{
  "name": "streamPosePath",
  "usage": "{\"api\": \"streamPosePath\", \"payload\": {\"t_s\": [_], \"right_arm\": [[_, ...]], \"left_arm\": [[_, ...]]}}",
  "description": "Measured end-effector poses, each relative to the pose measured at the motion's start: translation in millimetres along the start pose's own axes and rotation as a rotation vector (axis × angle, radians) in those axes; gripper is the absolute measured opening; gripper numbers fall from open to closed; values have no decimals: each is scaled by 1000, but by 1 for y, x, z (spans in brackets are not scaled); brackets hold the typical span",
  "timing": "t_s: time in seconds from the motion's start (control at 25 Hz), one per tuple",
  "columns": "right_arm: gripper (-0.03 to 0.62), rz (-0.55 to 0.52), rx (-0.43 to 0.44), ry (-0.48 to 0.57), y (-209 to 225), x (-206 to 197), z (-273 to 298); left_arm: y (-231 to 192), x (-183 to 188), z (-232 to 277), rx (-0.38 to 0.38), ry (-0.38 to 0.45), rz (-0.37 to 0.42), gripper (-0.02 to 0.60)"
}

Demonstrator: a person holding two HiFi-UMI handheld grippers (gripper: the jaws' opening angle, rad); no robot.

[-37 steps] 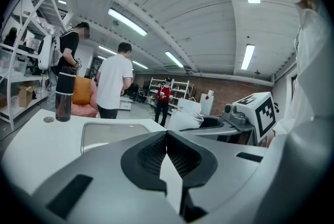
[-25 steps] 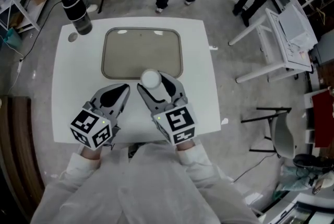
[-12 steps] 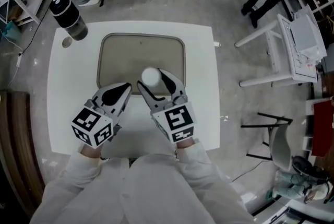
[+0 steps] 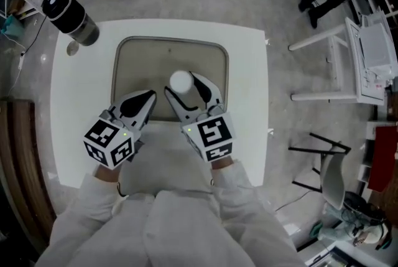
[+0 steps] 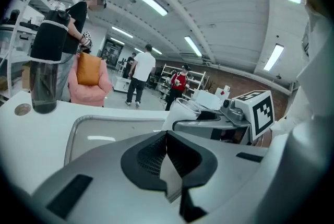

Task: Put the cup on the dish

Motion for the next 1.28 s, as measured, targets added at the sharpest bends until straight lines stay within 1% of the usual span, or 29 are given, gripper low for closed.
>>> {"api": "streamPosePath", "payload": {"t_s": [0.16,0.32,0.56,0.8,1.0,1.28], "right_arm": [[256,3,18,-22,3,-15,25],[256,31,24,-32,5,-28,46],[256,39,21,-47,7,-40,60],[256,-11,19,-59,8,-47,65],[256,-28,21,-69,5,-53,68],[256,-50,18,-64,3,-55,70]], "left_arm": [[-19,-6,11,15,0,-28,9],[-33,-16,19,20,-17,-52,8],[-45,-24,31,30,-21,-74,8],[-51,-31,33,44,-32,-87,8],[-54,-34,32,55,-37,-95,8],[-57,-43,32,57,-66,-94,8]]}}
Point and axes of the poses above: the fingertips, and each gripper's own axes: z forward along the fingers, y to its right, x out of its top, the point moved 3 cm from there along -z, backward along the fingers, and after that the axes turned 9 degrees about -x, right-handed, at the moved point
